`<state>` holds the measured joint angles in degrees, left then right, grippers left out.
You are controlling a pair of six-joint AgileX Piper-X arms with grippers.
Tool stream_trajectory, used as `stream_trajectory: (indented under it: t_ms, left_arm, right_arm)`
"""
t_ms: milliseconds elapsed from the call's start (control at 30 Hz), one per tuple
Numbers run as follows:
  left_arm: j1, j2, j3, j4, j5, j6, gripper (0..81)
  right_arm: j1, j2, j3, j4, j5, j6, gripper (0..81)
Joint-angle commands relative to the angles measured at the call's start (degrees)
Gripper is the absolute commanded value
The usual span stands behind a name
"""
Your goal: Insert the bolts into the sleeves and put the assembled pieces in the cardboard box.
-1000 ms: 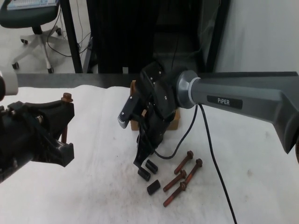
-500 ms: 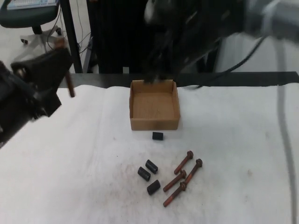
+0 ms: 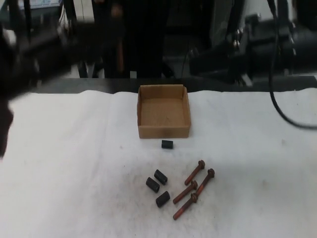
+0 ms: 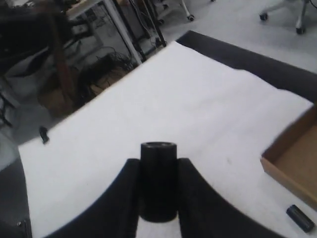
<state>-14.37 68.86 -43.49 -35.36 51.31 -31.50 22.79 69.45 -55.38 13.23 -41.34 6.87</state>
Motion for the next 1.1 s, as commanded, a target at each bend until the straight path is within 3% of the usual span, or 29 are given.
stream_trajectory:
  t_ms: [0,133,233,400,633,767,1067]
  left_arm:
    - [-1.3,1.7,-3.5,-2.0,2.7,-0.9,0.3]
    - [-4.3,4.3,-6.9,-2.0,4.8,-3.6,0.3]
    - [-6.6,4.5,-7.1,-1.8,4.8,-3.2,0.3]
    - [-8.7,4.5,-7.1,-1.8,4.9,-3.2,0.3]
    - [-8.7,4.5,-7.1,-1.8,4.7,-3.2,0.3]
    - [-8.7,4.5,-6.8,-1.8,0.5,-2.4,0.3]
    - [-8.7,4.5,-6.7,-1.8,-1.0,-0.1,0.3]
  right_arm:
    - [1.5,-1.7,7.5,-17.1,-1.4,8.2,0.8]
    - [5.3,-0.1,16.6,-41.8,4.1,11.8,0.8]
    - [8.1,1.9,19.9,-49.5,8.5,11.8,0.8]
    - [10.0,4.3,20.1,-50.0,8.8,11.4,0.8]
    - [10.0,4.7,20.1,-53.6,11.9,11.1,0.8]
    - [10.0,4.8,20.1,-56.1,14.2,11.1,0.8]
    - [10.0,4.8,20.1,-55.5,14.5,11.1,0.8]
